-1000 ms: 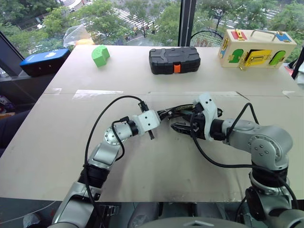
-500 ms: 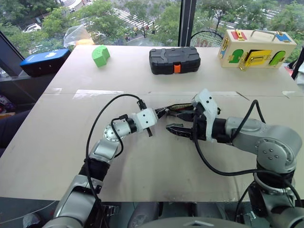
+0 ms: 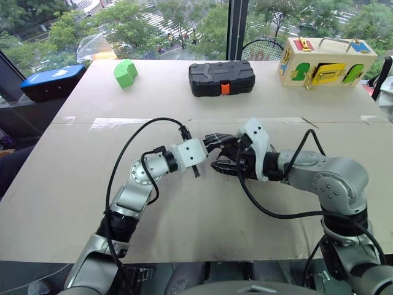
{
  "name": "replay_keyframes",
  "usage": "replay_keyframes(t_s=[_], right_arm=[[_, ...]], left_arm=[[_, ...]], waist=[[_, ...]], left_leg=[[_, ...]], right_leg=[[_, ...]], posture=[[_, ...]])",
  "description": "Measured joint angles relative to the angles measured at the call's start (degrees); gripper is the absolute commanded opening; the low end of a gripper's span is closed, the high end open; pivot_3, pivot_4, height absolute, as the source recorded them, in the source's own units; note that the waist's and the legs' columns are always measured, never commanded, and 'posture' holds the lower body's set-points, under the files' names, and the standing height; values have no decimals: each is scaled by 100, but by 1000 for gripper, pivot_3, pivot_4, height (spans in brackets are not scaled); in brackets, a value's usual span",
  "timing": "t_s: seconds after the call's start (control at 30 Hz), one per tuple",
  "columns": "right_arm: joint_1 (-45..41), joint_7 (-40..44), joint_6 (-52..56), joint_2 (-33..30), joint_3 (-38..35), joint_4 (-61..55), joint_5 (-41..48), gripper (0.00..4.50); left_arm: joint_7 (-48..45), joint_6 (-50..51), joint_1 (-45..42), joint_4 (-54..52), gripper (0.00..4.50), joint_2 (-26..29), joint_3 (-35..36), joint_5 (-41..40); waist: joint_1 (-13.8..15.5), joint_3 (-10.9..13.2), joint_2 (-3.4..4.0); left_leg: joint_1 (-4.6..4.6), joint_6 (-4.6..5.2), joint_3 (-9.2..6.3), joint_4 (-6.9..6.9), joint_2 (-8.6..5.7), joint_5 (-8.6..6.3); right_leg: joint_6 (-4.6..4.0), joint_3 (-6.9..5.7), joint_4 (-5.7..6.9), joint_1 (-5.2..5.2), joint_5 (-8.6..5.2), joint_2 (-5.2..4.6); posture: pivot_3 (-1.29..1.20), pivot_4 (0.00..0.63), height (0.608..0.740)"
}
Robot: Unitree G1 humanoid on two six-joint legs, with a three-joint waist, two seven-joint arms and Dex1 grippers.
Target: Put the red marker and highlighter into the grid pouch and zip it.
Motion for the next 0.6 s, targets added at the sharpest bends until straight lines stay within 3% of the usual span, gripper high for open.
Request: replay_keyframes(t_s=[0.23,0.4,0.6], right_arm=[[-31,-15,-6,-92,-174,-177,45,3108],[-102,-3,276,-374,-812,-595,348,3108],[-67,51,671,-400,-992,-1038,874,3108]], left_arm=[[50,41,74,32,0,-6,-1,99],[50,19,163,166,0,3,0,102],[48,-68,134,193,0,1,1,99]], waist=[[7,1,1],[21,1,1],[14,0,0]], left_leg=[[-1,-1,-4,-6,2,0],[-2,-1,-5,-4,1,0],[-1,-1,-5,-6,5,0]], right_leg=[[0,2,-3,-5,0,5],[0,1,-3,-4,0,5],[0,1,-3,-4,0,4]], posture=[[0,150,740],[0,150,740],[0,150,740]])
